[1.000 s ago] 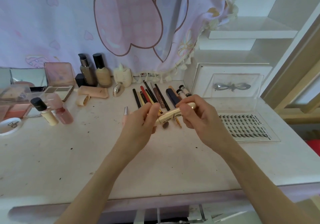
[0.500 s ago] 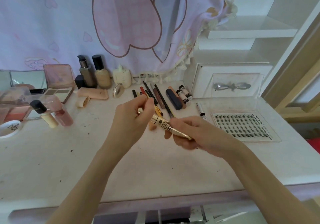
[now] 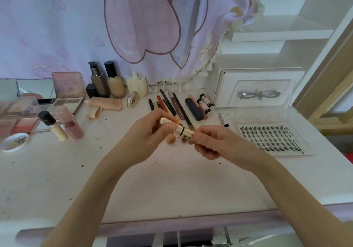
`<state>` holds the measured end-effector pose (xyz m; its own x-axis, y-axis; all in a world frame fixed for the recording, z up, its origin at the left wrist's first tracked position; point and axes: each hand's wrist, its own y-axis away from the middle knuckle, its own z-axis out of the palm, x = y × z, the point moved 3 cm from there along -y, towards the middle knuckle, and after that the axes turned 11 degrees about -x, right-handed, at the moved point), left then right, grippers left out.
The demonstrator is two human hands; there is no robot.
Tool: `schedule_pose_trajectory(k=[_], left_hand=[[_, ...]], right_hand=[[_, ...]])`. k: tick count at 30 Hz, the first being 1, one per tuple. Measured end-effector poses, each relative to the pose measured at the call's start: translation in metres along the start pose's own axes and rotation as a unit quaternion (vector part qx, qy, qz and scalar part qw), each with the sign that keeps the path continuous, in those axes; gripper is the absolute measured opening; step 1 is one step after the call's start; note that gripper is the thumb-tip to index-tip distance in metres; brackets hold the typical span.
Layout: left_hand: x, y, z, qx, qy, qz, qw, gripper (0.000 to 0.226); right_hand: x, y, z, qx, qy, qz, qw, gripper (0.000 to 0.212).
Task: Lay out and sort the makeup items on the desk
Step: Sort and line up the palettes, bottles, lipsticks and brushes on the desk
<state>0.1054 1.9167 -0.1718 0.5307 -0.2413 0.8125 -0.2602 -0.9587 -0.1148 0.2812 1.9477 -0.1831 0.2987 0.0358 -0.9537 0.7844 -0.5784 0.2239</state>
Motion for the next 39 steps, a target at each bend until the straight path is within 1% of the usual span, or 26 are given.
schedule_pose_trajectory(k=[1, 2, 3, 4, 5, 6, 7, 9, 11, 12, 14, 17, 23, 25, 28, 31, 35, 37, 39], left_hand=[[-0.002, -0.002, 0.000, 0.023, -0.023, -0.040, 0.999, 0.046], [-0.001, -0.003, 0.000, 0.047, -0.043, -0.069, 0.996, 0.054], [0.000, -0.003, -0.002, 0.063, -0.049, -0.077, 0.994, 0.056], [0.002, -0.002, -0.002, 0.066, -0.034, -0.066, 0.995, 0.052], [0.004, 0.000, -0.002, 0.053, 0.005, -0.039, 0.998, 0.042], [0.008, 0.001, -0.002, 0.027, 0.059, -0.004, 0.998, 0.031], [0.010, 0.003, -0.003, 0.006, 0.106, 0.029, 0.994, 0.023], [0.012, 0.006, -0.006, 0.007, 0.166, 0.068, 0.984, 0.026], [0.011, 0.004, -0.007, 0.037, 0.200, 0.058, 0.977, 0.022], [0.011, 0.001, -0.007, 0.057, 0.205, 0.040, 0.976, 0.018], [0.009, -0.004, -0.006, 0.094, 0.192, -0.004, 0.977, 0.011], [0.009, -0.014, -0.002, 0.133, 0.181, -0.039, 0.974, 0.014], [0.010, -0.040, 0.007, 0.161, 0.160, -0.089, 0.970, 0.021], [0.011, -0.049, 0.011, 0.159, 0.147, -0.104, 0.971, 0.021], [0.014, -0.060, 0.018, 0.141, 0.175, -0.107, 0.969, 0.019], [0.015, -0.068, 0.024, 0.125, 0.193, -0.105, 0.968, 0.018], [0.014, -0.080, 0.035, 0.105, 0.184, -0.104, 0.972, 0.030], [0.015, -0.082, 0.041, 0.099, 0.153, -0.103, 0.978, 0.036], [0.015, -0.080, 0.045, 0.098, 0.073, -0.098, 0.988, 0.035]], right_hand=[[-0.002, -0.001, 0.001, 0.035, 0.056, -0.006, 0.998, 0.009], [-0.002, -0.003, 0.001, 0.070, 0.088, -0.010, 0.994, 0.007], [-0.003, -0.004, 0.002, 0.090, 0.098, -0.018, 0.991, 0.010], [-0.004, -0.004, 0.002, 0.094, 0.090, -0.027, 0.991, 0.011], [-0.004, -0.003, 0.003, 0.088, 0.067, -0.034, 0.993, 0.008], [-0.005, -0.001, 0.004, 0.072, 0.039, -0.035, 0.996, 0.004], [-0.005, 0.000, 0.004, 0.055, 0.013, -0.035, 0.998, 0.008], [-0.004, 0.003, 0.006, 0.025, -0.021, -0.031, 0.999, 0.021], [-0.003, 0.005, 0.008, 0.018, -0.017, -0.033, 0.999, 0.024], [-0.003, 0.004, 0.008, 0.025, -0.002, -0.033, 0.999, 0.021], [-0.005, 0.003, 0.009, 0.053, 0.035, -0.031, 0.997, 0.011], [-0.003, 0.002, 0.006, 0.114, 0.093, -0.030, 0.989, 0.001], [-0.002, 0.011, 0.000, 0.232, 0.190, 0.007, 0.954, 0.019], [0.003, 0.014, -0.003, 0.258, 0.214, 0.025, 0.942, 0.021], [0.011, 0.018, -0.008, 0.265, 0.221, 0.044, 0.938, 0.016], [0.015, 0.022, -0.013, 0.253, 0.204, 0.049, 0.944, 0.019], [0.021, 0.023, -0.020, 0.275, 0.193, 0.069, 0.939, 0.018], [0.022, 0.025, -0.024, 0.300, 0.207, 0.085, 0.927, 0.017], [0.021, 0.026, -0.027, 0.319, 0.250, 0.113, 0.907, 0.021]])
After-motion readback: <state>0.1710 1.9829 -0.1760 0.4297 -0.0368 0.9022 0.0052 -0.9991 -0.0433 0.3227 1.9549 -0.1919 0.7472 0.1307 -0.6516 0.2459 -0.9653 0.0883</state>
